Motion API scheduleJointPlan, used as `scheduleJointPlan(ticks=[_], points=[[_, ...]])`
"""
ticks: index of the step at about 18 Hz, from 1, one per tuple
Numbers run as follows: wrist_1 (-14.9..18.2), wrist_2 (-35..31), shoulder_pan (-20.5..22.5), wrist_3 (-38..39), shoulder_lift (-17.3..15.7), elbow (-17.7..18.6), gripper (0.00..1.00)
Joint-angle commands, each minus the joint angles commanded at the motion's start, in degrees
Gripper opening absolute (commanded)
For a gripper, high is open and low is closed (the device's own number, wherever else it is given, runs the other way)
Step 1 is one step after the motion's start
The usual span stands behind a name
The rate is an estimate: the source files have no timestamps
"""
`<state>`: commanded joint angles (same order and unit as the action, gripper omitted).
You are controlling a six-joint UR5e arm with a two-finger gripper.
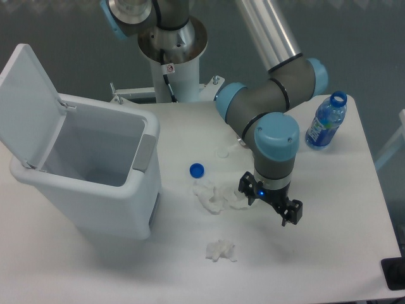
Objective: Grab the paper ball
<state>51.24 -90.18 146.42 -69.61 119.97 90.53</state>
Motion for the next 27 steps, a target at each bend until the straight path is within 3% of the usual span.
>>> scheduleJointPlan(ticks=[5, 8, 14, 20, 23, 27], points=[[0.1, 0.0, -0.8, 0.0, 0.5, 0.9, 1.0], [0.2, -0.3, -1.3, -0.6, -0.2, 5.2, 1.0], [0.6, -0.6, -2.3, -0.4, -1.9, 9.8, 1.0], [0.4, -0.8, -3.1, -0.2, -1.3, 9.5, 1.0], [0.4, -0.7, -2.3, -0.7, -0.3, 7.0, 0.99], [0.4, -0.4, -0.4, -1.6, -0.4, 6.3, 0.94]])
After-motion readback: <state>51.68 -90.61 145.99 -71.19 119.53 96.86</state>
